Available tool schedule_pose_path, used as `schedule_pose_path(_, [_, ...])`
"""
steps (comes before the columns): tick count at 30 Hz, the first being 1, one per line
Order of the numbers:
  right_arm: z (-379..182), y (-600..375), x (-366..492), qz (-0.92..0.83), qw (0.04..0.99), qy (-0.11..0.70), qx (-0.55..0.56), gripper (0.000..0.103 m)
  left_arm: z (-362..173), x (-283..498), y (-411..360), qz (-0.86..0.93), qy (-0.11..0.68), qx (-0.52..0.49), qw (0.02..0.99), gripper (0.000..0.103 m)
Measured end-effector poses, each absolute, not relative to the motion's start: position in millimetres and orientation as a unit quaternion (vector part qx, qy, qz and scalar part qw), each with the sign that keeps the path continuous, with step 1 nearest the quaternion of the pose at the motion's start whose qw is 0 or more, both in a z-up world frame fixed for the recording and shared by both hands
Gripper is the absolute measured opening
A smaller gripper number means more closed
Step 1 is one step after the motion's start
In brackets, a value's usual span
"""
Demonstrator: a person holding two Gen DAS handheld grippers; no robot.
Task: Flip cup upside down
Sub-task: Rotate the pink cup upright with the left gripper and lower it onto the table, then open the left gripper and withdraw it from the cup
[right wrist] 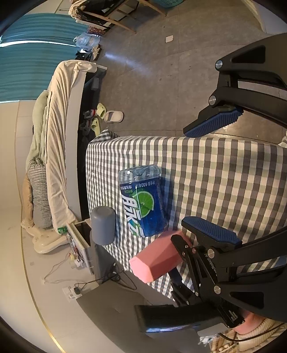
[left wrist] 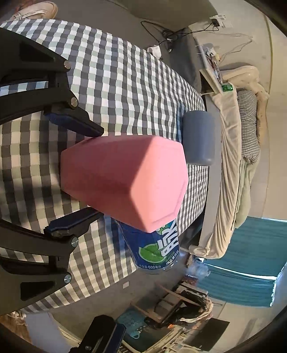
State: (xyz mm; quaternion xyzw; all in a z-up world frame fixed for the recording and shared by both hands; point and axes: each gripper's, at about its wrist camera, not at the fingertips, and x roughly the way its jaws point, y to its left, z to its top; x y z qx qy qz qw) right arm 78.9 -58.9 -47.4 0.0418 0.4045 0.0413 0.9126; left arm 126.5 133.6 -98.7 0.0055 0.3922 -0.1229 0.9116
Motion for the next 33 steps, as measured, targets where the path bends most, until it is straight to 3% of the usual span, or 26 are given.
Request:
schedule_pose_path(10, [-43, -57, 76, 0.052, 0.914, 0.399, 0.052, 0.074, -107, 98, 141, -0.124, 0.420, 0.019, 0.899, 0.087])
schedule_pose_path(19, [-28, -47, 56, 0.062, 0.924, 0.372, 0.066, 0.074, -77, 47, 159, -0.127, 0.397, 0.037, 0.908, 0.087])
schedule_pose_path(32, [-6, -13, -9, 0.049, 0.951, 0.305, 0.033, 0.074, 5, 2, 218, -0.098, 0.266, -0.012, 0.959, 0.087])
schedule_pose_path(33, [-6, -10, -12, 0.049, 0.952, 0.301, 0.032, 0.078, 6, -1, 221, -0.092, 0.257, -0.011, 0.962, 0.087])
